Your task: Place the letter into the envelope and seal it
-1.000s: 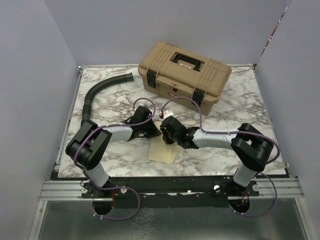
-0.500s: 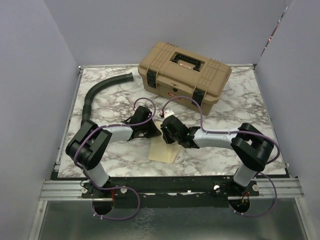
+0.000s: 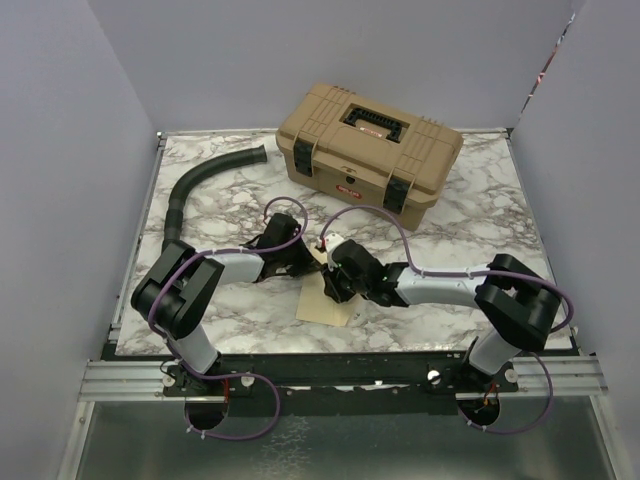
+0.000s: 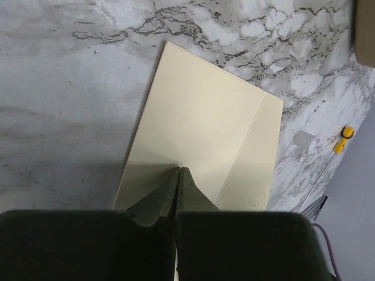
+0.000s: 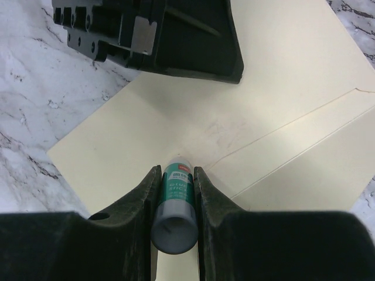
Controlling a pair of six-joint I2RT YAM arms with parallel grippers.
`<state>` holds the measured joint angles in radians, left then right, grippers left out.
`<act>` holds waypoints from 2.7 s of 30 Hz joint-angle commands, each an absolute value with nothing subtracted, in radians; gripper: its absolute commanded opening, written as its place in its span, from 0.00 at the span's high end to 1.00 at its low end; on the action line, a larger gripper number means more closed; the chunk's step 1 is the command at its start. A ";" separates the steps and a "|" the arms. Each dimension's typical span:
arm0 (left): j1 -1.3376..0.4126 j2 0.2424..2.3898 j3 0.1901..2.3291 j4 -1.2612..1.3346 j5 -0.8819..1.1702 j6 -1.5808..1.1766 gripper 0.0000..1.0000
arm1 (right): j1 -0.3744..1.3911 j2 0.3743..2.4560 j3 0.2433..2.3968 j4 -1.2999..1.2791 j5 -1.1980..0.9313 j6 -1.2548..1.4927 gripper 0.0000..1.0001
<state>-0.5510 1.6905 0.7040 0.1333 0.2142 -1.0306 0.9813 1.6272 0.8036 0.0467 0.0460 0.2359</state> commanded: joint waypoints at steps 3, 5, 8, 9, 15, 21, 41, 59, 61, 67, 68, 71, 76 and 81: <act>-0.542 1.805 0.624 -0.075 0.092 -0.962 1.00 | 0.996 1.643 0.776 -0.041 0.091 0.248 1.00; -0.541 1.807 0.627 -0.076 0.100 -0.950 1.00 | 0.978 1.664 0.785 -0.044 0.104 0.267 1.00; -0.541 1.820 0.630 -0.075 0.114 -0.932 1.00 | 0.962 1.689 0.803 -0.040 0.131 0.278 1.00; -0.541 1.826 0.632 -0.076 0.121 -0.925 1.00 | 0.956 1.696 0.812 -0.041 0.135 0.282 1.00; -0.540 1.854 0.638 -0.076 0.138 -0.899 1.00 | 0.890 1.742 0.865 -0.048 0.180 0.310 1.00; -0.537 1.863 0.641 -0.076 0.137 -0.895 1.00 | 0.850 1.763 0.919 -0.071 0.176 0.289 1.00; -0.514 1.872 0.636 -0.073 0.133 -0.902 1.00 | 0.972 1.646 0.822 -0.123 0.087 0.284 1.00; -0.512 1.886 0.645 -0.068 0.159 -0.890 1.00 | 0.854 1.785 0.968 -0.115 0.127 0.225 1.00; -0.513 1.889 0.646 -0.068 0.160 -0.890 1.00 | 0.859 1.761 0.955 -0.125 0.095 0.227 1.00; -0.502 1.906 0.644 -0.068 0.158 -0.892 1.00 | 0.925 1.680 0.908 -0.183 0.109 0.293 1.00; -0.500 1.907 0.643 -0.068 0.159 -0.892 1.00 | 0.932 1.672 0.904 -0.187 0.101 0.298 1.00; -0.496 1.908 0.645 -0.068 0.161 -0.891 1.00 | 0.951 1.659 0.889 -0.183 0.063 0.289 1.00; -0.493 1.909 0.644 -0.068 0.161 -0.889 1.00 | 0.955 1.657 0.880 -0.146 -0.008 0.260 1.00; -0.491 1.904 0.644 -0.068 0.162 -0.887 1.00 | 0.950 1.688 0.905 -0.154 0.104 0.276 1.00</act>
<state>-0.4938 1.7763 0.7246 0.2142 0.3779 -0.9833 0.9474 1.6623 0.9028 -0.1131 0.0463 0.2687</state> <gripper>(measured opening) 0.003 0.251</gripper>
